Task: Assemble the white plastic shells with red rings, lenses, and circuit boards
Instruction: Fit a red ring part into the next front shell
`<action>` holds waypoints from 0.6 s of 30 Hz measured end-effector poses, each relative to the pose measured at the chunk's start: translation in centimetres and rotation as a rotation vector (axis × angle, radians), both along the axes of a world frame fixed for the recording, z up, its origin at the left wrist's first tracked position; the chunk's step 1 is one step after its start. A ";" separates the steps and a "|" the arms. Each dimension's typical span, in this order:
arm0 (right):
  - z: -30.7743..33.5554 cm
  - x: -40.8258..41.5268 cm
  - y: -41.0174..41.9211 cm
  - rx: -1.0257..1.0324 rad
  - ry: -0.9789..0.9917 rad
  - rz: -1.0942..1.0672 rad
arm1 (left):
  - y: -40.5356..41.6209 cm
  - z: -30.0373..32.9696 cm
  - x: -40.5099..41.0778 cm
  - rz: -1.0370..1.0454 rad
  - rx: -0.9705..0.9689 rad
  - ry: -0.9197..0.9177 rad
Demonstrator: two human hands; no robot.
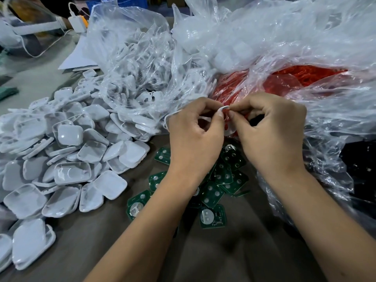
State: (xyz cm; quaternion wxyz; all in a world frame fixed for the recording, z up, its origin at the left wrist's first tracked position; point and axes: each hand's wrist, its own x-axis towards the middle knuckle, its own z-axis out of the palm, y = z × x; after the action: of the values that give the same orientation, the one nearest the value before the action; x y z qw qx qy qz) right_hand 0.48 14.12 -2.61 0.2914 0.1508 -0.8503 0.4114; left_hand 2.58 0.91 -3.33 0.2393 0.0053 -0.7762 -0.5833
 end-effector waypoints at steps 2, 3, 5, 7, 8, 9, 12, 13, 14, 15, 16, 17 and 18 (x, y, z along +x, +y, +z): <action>0.0 -0.1 0.0 -0.017 -0.020 0.006 | 0.1 0.0 0.0 -0.014 -0.008 0.008; -0.1 -0.1 0.0 -0.029 -0.032 0.013 | 0.2 0.0 0.0 -0.018 -0.014 0.009; -0.1 -0.2 0.0 -0.050 -0.044 0.021 | 0.1 0.0 -0.1 -0.013 -0.011 0.007; -0.1 -0.2 0.0 -0.084 -0.062 0.031 | 0.0 0.1 0.0 -0.020 0.016 0.004; -0.1 -0.3 0.1 -0.120 -0.088 0.042 | 0.0 0.2 0.0 -0.028 0.028 0.003; -0.1 -0.5 0.2 -0.167 -0.126 0.057 | -0.1 0.3 0.0 -0.035 0.034 0.003; 0.0 -0.9 0.7 -0.261 -0.233 0.104 | -0.3 0.4 0.1 -0.059 0.073 -0.002; 0.0 -0.9 0.8 -0.267 -0.250 0.116 | -0.5 0.5 0.1 -0.077 0.102 -0.011; 0.1 -0.9 0.8 -0.267 -0.258 0.125 | -0.5 0.5 0.1 -0.095 0.131 -0.026; 0.1 -0.9 0.8 -0.263 -0.260 0.131 | -0.6 0.5 0.2 -0.107 0.152 -0.040; 0.2 -0.9 0.8 -0.258 -0.260 0.133 | -0.6 0.5 0.2 -0.114 0.162 -0.049; 0.2 -0.8 0.8 -0.255 -0.261 0.133 | -0.7 0.5 0.1 -0.114 0.165 -0.051; 0.2 -0.8 0.8 -0.255 -0.261 0.134 | -0.7 0.4 0.1 -0.112 0.168 -0.054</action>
State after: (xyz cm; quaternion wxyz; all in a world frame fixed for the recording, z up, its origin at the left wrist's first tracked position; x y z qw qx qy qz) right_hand -0.32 14.92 -2.43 0.1674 0.1143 -0.8100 0.5503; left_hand 2.63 0.20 -2.94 0.1839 -0.0024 -0.7296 -0.6586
